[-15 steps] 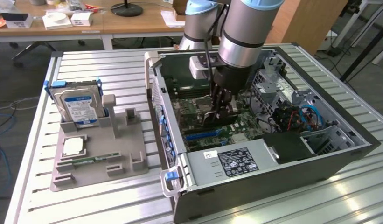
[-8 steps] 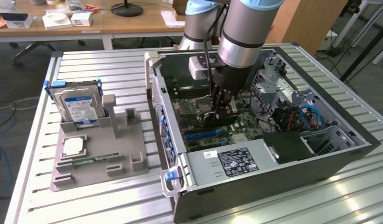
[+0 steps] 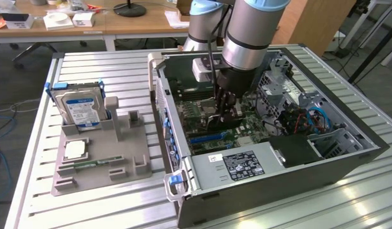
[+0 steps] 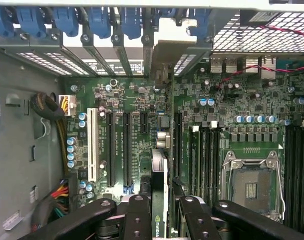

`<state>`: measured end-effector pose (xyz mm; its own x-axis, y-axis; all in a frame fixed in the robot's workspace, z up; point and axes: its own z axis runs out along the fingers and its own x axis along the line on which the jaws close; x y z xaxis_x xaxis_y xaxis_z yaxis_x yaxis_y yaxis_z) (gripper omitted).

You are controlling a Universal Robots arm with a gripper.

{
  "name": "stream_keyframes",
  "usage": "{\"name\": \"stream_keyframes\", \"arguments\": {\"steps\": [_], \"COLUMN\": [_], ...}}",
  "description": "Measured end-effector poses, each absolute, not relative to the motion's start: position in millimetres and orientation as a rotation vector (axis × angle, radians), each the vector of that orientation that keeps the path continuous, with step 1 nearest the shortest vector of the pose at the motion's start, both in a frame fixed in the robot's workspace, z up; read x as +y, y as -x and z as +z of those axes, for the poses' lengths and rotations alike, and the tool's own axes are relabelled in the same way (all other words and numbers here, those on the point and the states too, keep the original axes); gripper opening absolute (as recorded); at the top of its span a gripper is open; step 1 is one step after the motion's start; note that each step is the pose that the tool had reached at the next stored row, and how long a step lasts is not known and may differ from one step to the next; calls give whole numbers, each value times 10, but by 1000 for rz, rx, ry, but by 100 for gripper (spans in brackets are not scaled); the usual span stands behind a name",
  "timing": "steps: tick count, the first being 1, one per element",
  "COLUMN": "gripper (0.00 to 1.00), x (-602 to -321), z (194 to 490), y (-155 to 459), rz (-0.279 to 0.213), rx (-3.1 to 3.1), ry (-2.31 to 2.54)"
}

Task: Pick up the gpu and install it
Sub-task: 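Insert the gpu into the slot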

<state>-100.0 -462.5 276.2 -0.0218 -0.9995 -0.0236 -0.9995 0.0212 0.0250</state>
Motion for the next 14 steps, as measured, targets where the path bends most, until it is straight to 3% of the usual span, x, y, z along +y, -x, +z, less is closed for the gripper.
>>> {"name": "stream_keyframes", "arguments": {"steps": [14], "gripper": [27], "x": [-4627], "z": [2760], "y": [1046], "rz": [-54], "rx": [-2244], "ry": [-2197]}}
